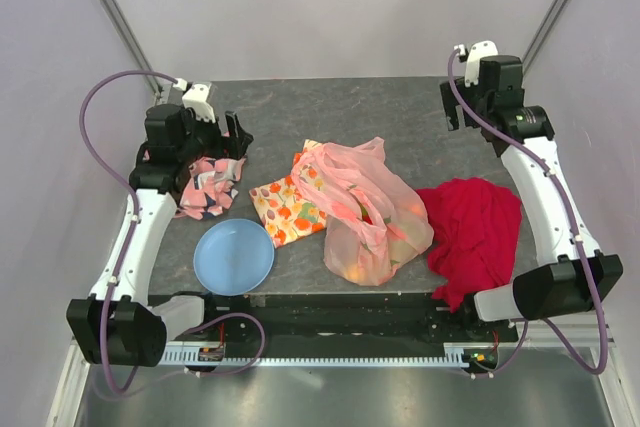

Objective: Take the fake fruits out of the plastic bag

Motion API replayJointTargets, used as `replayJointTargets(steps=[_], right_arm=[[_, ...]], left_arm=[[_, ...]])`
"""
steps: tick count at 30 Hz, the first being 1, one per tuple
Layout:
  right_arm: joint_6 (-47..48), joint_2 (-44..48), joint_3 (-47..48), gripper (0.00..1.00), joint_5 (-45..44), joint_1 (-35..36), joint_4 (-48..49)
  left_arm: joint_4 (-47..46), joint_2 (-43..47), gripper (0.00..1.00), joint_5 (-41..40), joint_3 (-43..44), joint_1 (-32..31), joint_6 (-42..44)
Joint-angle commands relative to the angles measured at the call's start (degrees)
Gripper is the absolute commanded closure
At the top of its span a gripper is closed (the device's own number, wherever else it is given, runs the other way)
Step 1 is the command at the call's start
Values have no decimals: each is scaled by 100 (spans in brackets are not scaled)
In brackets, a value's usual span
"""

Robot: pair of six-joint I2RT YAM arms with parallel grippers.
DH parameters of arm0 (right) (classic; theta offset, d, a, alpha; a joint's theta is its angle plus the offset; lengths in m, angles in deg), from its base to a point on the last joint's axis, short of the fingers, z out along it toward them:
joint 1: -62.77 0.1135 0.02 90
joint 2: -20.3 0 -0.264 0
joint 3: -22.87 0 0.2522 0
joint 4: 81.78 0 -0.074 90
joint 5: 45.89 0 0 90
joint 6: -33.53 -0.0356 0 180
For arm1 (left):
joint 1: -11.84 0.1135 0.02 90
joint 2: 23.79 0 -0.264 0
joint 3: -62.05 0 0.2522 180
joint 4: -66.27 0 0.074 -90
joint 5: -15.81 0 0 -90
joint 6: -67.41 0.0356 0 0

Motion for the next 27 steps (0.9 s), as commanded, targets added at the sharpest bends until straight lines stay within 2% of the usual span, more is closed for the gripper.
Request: replayJointTargets(steps=[1, 3, 5, 8, 9, 12, 15, 16, 20, 24, 25, 27], right_arm=[[881, 138, -247, 2, 1330, 11, -58], [1289, -27, -615, 2, 2056, 3, 190], [942, -369, -696, 2, 2496, 11, 752], [292, -1590, -101, 4, 2927, 12, 824], [158, -2263, 362, 6, 2999, 38, 815], [-159, -3433, 1390, 8, 3620, 187, 517], [-160, -4209, 2113, 6, 3957, 538, 218], [-160, -4360, 2238, 2, 3975, 748, 104], [-177, -4888, 2651, 2, 4317, 1171, -125], [-64, -5204, 2792, 2, 3433, 1627, -256], [-20, -5275, 2845, 2, 2647, 1716, -310], [86, -5477, 2933, 2, 2017, 1909, -485]], left_arm=[[264, 63, 7, 171, -139, -27, -567], [228, 54, 7, 249, -131, -27, -665], [220, 45, 8, 389, -131, -35, -718], [298, 98, 11, 460, -175, -44, -666], [377, 133, 11, 451, -210, -44, -657], [421, 344, 13, 294, -358, -44, -569], [430, 485, 13, 153, -508, -44, -463], [465, 502, 13, 144, -526, -44, -472], [501, 555, 14, 161, -562, -44, -472], [545, 503, 14, 135, -518, -44, -411], [545, 494, 14, 126, -500, -44, -410], [545, 415, 14, 126, -439, -44, -411]])
